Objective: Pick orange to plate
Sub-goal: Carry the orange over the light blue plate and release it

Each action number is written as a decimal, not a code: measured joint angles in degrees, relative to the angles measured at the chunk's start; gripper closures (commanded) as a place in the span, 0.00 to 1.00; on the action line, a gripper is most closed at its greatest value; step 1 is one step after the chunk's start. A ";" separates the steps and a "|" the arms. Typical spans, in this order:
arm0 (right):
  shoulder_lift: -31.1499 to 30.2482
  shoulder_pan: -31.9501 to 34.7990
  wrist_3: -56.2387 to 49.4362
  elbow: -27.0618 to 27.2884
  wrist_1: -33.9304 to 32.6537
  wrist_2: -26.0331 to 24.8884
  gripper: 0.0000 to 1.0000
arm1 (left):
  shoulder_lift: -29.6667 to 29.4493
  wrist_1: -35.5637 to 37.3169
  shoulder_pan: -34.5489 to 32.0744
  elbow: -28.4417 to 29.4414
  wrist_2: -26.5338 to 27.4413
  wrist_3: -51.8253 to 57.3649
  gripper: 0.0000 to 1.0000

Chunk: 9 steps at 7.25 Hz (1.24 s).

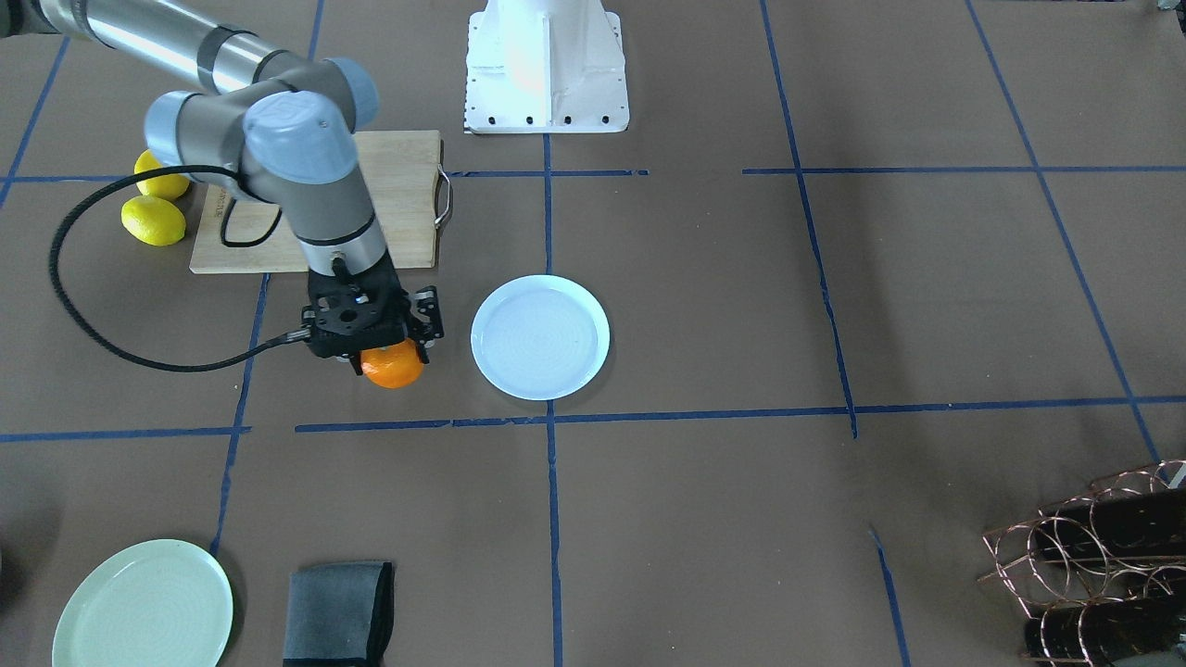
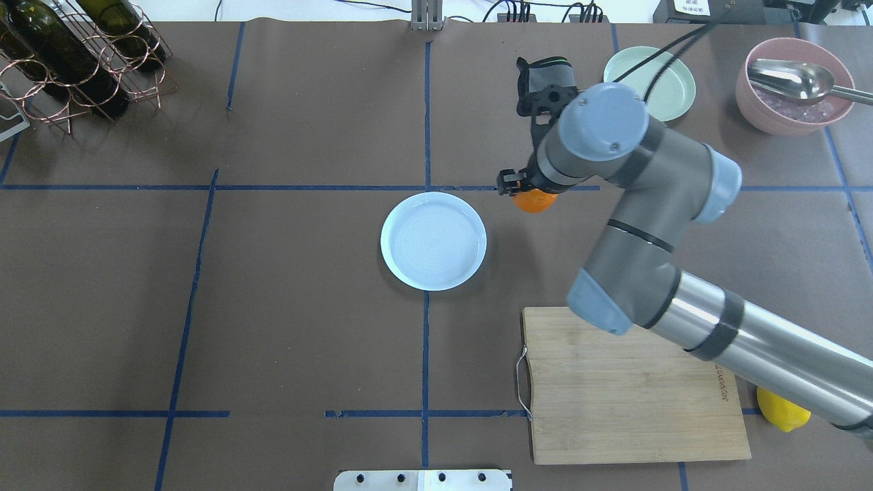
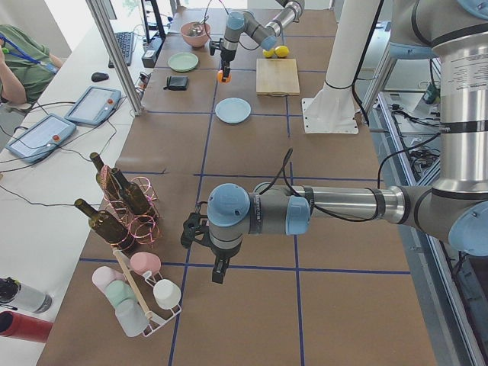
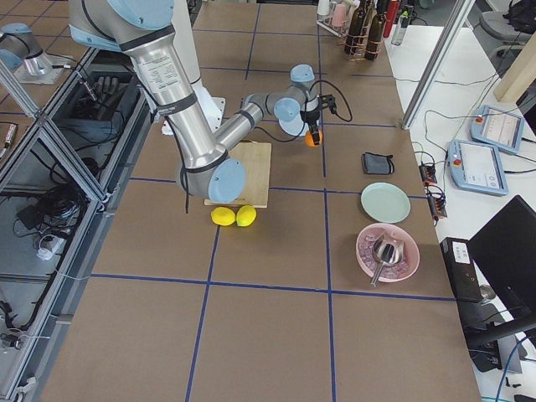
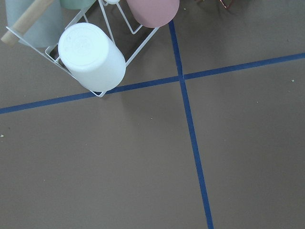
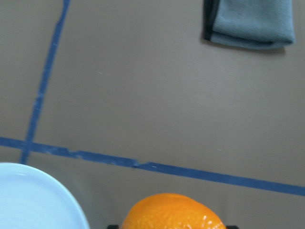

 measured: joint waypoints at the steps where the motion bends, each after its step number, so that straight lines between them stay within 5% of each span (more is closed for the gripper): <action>1: 6.81 -2.22 3.73 -5.08 -2.49 -2.57 0.67 | 0.00 0.02 0.00 0.01 0.00 0.00 0.00; 3: 15.06 -6.22 8.52 -13.71 -3.79 -6.41 0.52 | 0.00 0.02 0.00 0.01 0.00 0.00 0.00; 6: 16.28 -9.69 9.97 -17.74 -4.39 -9.46 0.04 | 0.00 0.00 0.00 0.02 0.00 0.00 0.00; 9: 16.35 -10.14 10.06 -18.28 -4.44 -9.87 0.00 | 0.00 0.00 0.00 0.01 0.00 0.00 0.00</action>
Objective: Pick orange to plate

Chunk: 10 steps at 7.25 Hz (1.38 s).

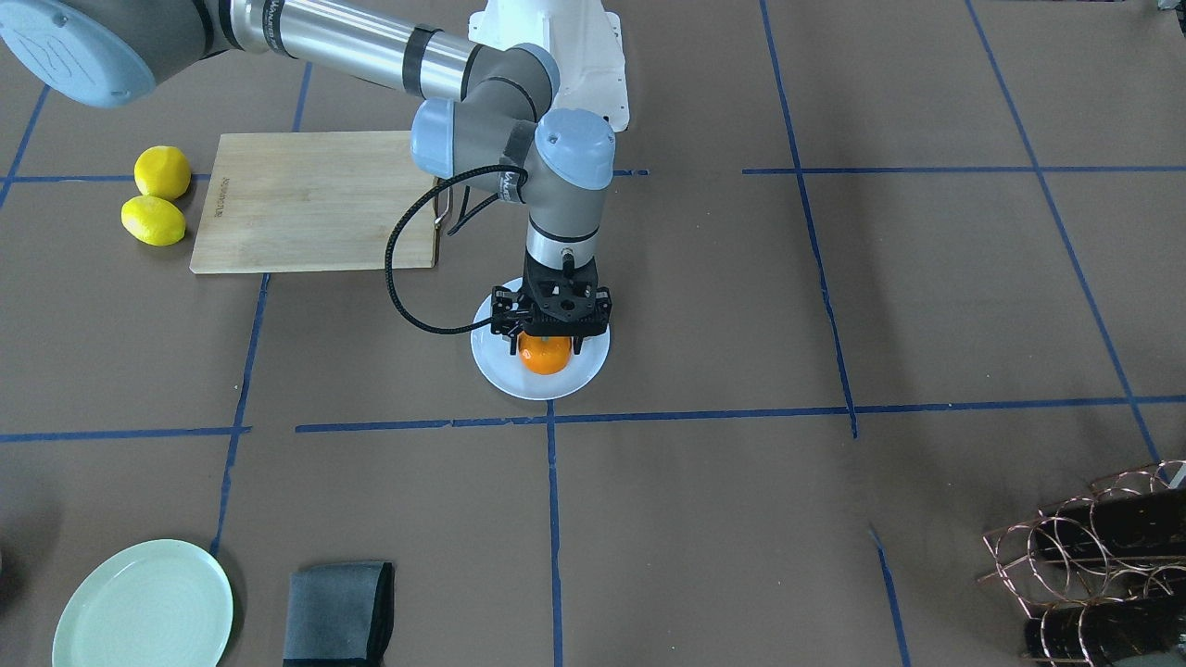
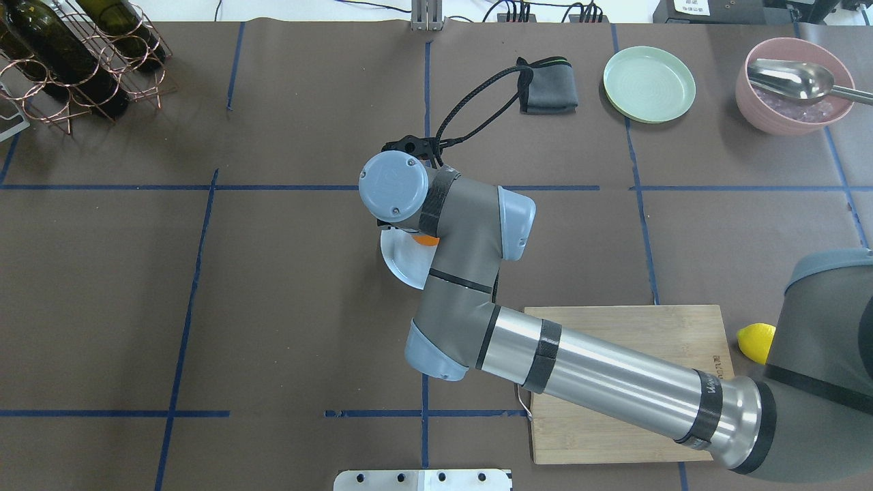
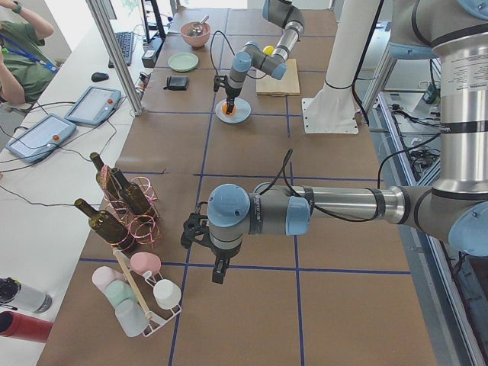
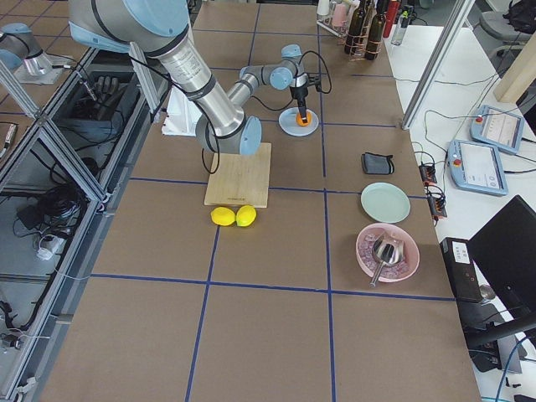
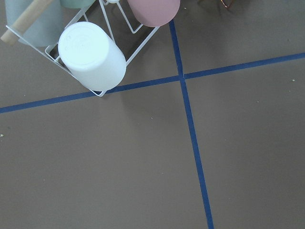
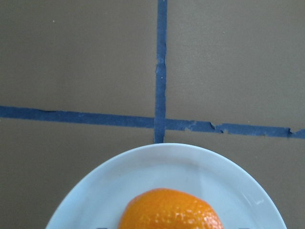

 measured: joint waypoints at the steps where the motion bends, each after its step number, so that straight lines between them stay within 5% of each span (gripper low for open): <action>1: 0.03 0.22 -0.14 0.55 0.02 0.07 0.00 | 0.00 0.00 0.00 0.00 0.00 0.02 0.00; 4: -1.67 9.20 -8.91 8.89 -4.72 9.61 0.00 | 0.04 0.08 0.02 0.30 0.14 0.43 0.00; 7: -16.01 28.25 -37.52 21.74 -8.70 27.86 0.00 | -0.10 0.46 0.52 0.28 0.34 -0.02 0.00; 10: -31.00 44.86 -67.60 24.24 -8.91 35.31 0.00 | -0.18 0.43 0.82 0.14 0.12 -0.02 0.00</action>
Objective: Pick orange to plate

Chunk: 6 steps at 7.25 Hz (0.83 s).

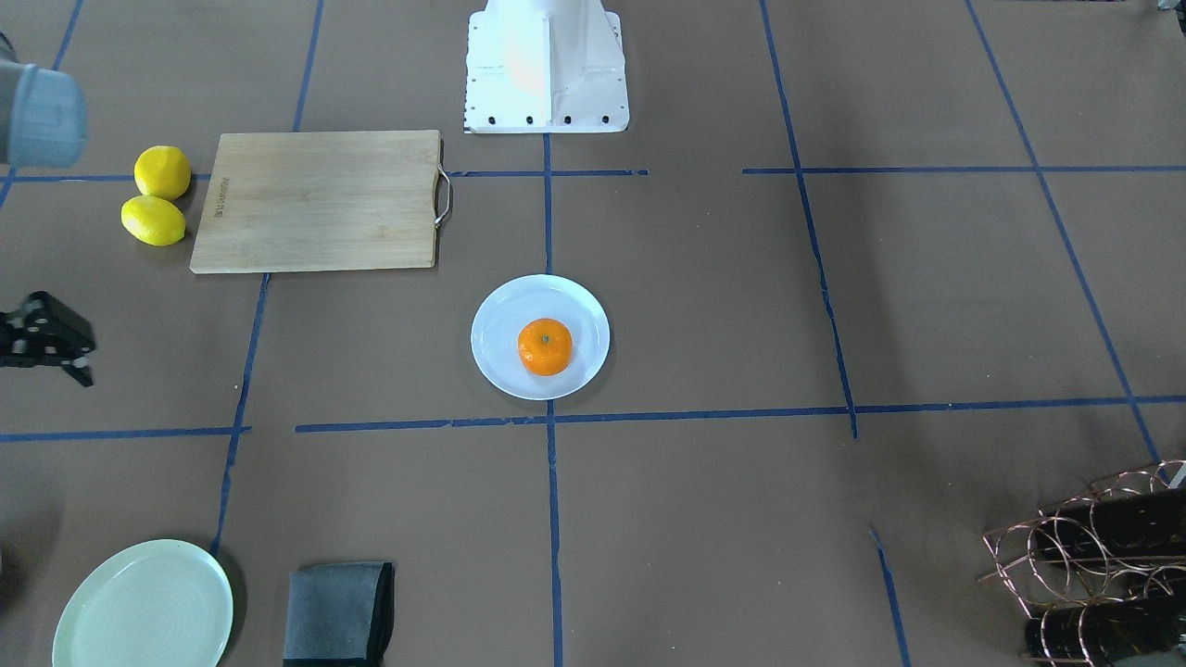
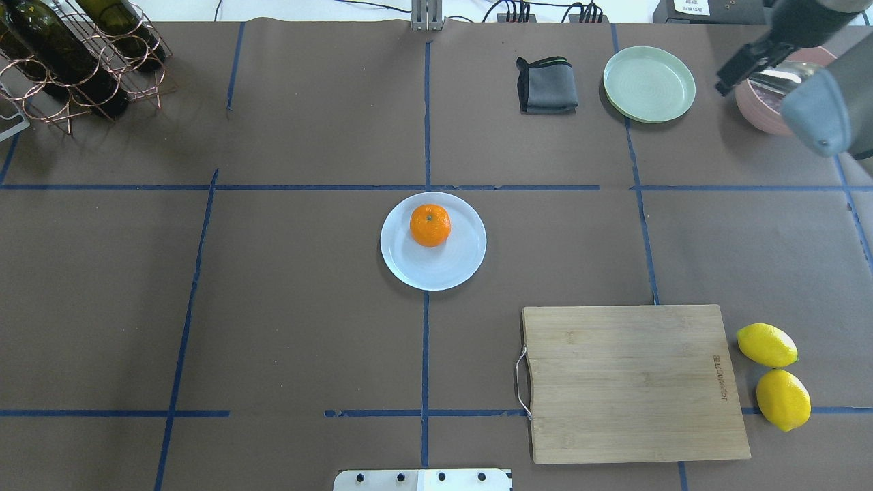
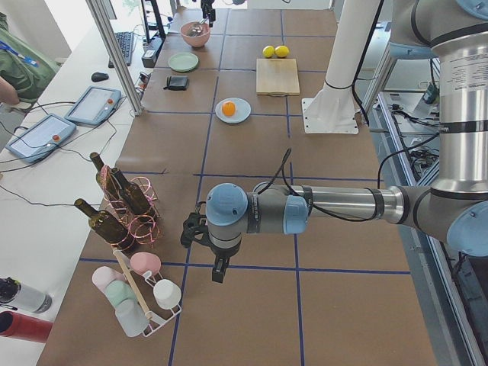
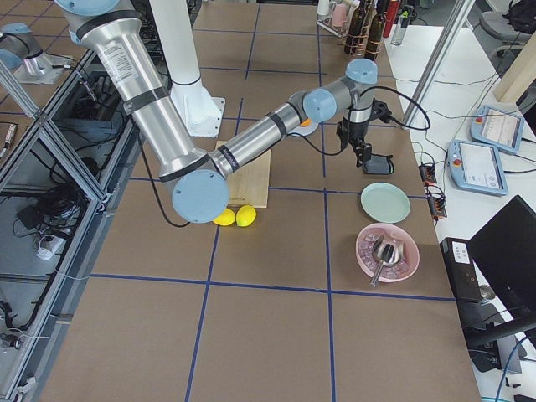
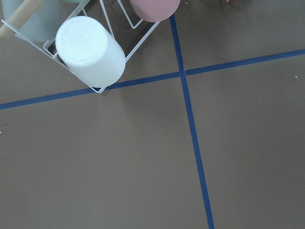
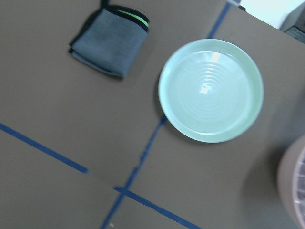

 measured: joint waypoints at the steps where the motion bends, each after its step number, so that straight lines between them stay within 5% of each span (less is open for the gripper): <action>1: -5.11 4.03 -5.38 -0.02 0.28 1.68 0.00 | 0.12 0.07 0.06 0.01 -0.02 0.23 0.00; 6: -25.52 15.68 -11.63 0.02 0.96 3.49 0.00 | 0.96 -0.09 0.14 -0.01 0.13 0.87 0.00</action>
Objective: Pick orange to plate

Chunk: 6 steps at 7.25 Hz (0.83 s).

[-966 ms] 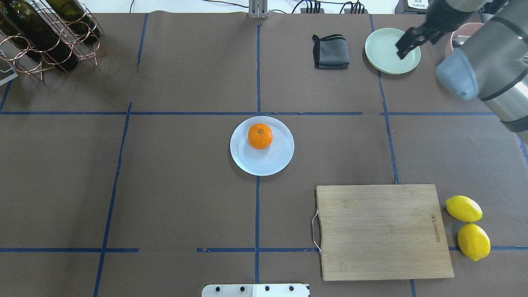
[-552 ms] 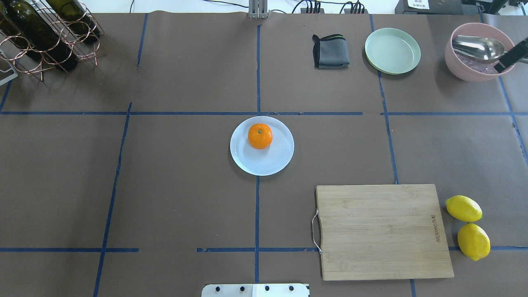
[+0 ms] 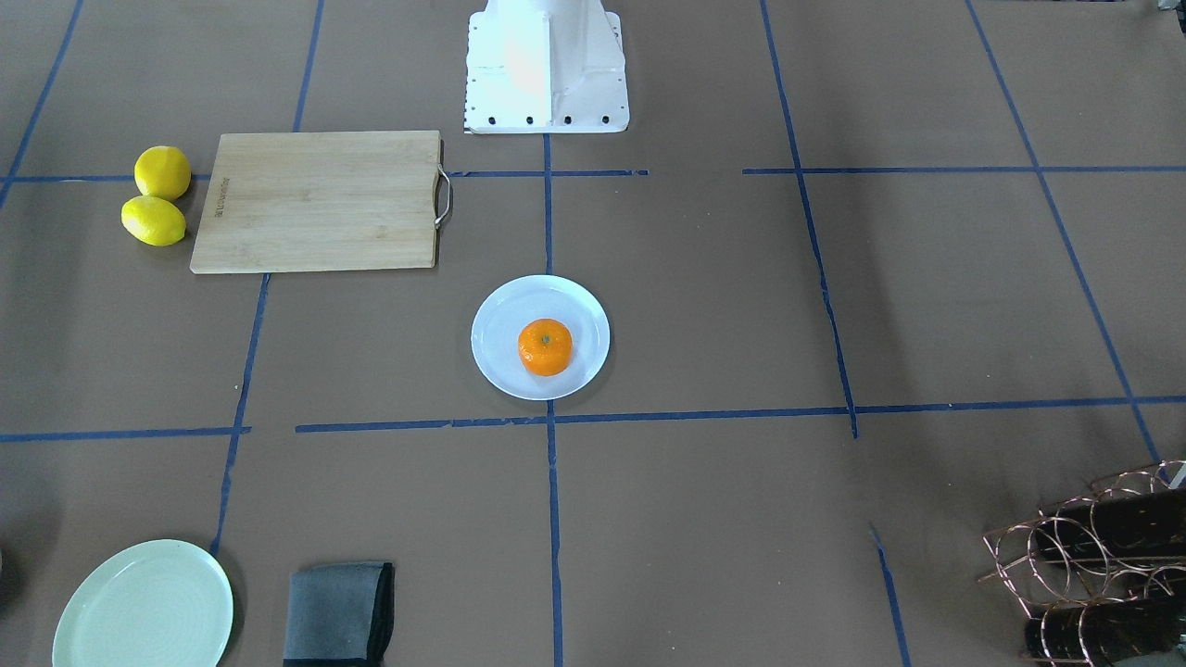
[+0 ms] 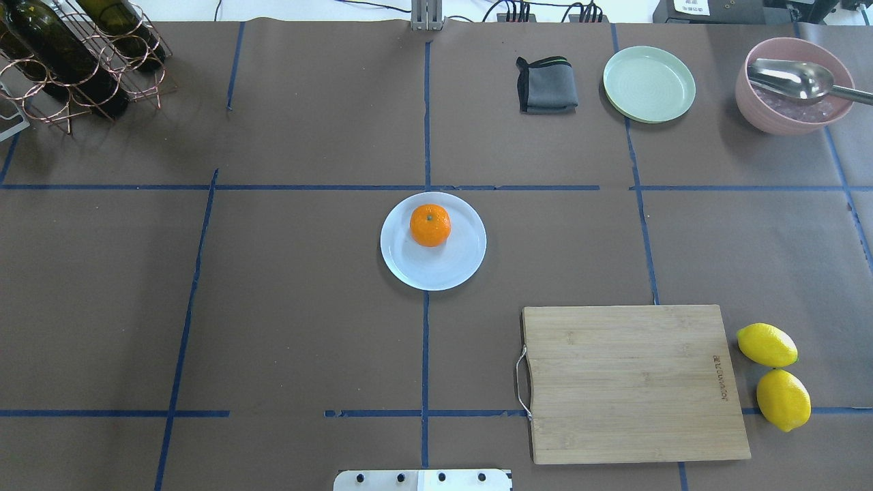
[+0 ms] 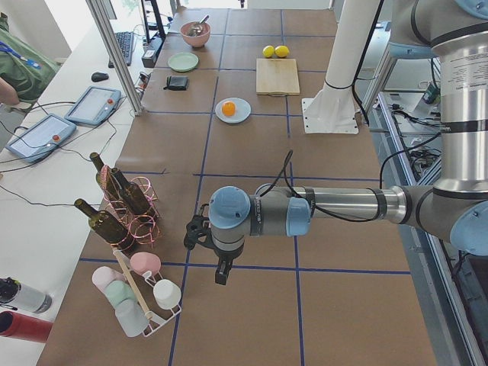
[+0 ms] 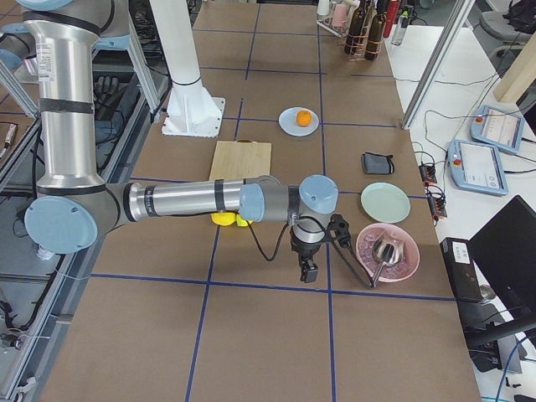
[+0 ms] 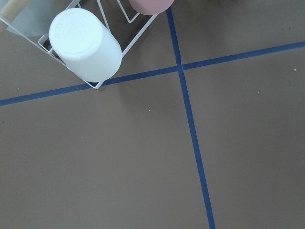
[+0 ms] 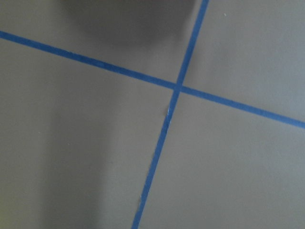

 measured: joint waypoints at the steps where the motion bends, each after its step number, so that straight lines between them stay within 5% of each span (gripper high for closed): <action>1: -1.05 1.00 0.17 -0.05 -0.06 0.50 0.00 | 0.05 0.09 0.00 -0.02 0.06 0.00 0.00; 6: -1.88 1.64 0.44 -0.85 -0.08 3.12 0.00 | -0.02 0.27 2.04 -0.07 0.40 -0.13 0.00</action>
